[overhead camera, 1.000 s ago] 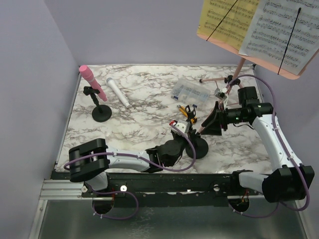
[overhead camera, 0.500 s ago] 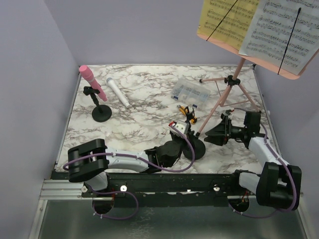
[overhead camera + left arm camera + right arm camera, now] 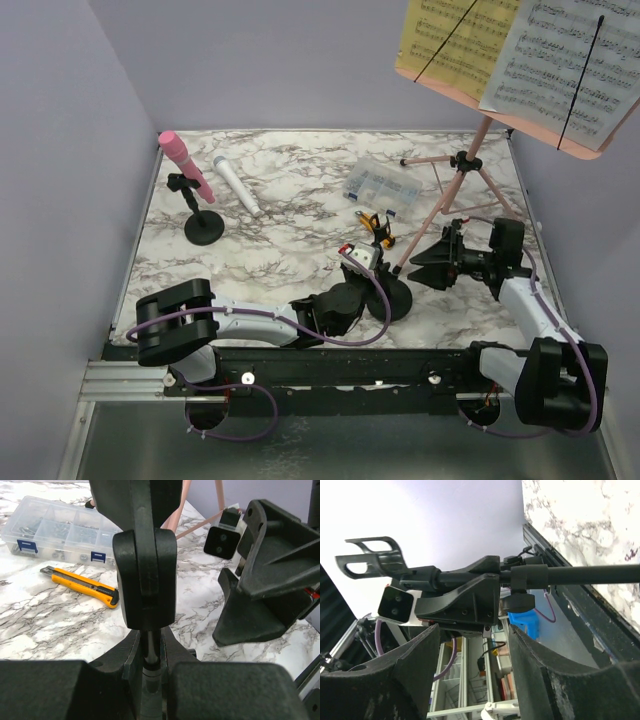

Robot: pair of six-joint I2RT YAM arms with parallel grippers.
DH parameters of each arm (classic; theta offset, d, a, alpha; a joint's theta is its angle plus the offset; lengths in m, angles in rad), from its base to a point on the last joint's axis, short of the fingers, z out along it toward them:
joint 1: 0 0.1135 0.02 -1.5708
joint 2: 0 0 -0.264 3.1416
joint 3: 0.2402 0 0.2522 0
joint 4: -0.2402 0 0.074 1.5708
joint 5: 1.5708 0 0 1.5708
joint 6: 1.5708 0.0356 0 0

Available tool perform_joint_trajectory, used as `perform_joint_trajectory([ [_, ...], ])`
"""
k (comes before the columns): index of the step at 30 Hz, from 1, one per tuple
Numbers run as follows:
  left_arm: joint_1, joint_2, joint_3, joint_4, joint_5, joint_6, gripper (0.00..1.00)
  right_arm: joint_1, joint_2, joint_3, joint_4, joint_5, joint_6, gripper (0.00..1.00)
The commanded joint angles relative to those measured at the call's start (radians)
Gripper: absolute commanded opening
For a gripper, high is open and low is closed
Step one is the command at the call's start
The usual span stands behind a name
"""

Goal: Pack up the instrument practice props
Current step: Unscrew the knob on the microphone stand, then place the microphone stand at the center of the board.

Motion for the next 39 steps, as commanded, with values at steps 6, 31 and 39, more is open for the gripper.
perform_joint_trajectory([
  [6,0.001,0.006,0.019,-0.005,-0.002,-0.006,0.0,0.147,-0.054,-0.041,-0.118,0.155,0.134,0.59],
  [31,0.001,-0.011,0.007,-0.003,-0.014,-0.005,0.0,0.147,0.0,-0.062,-0.008,0.278,0.259,0.43],
  [39,0.001,0.004,0.021,-0.003,-0.012,-0.005,0.0,0.178,0.018,-0.054,0.024,0.279,0.282,0.46],
])
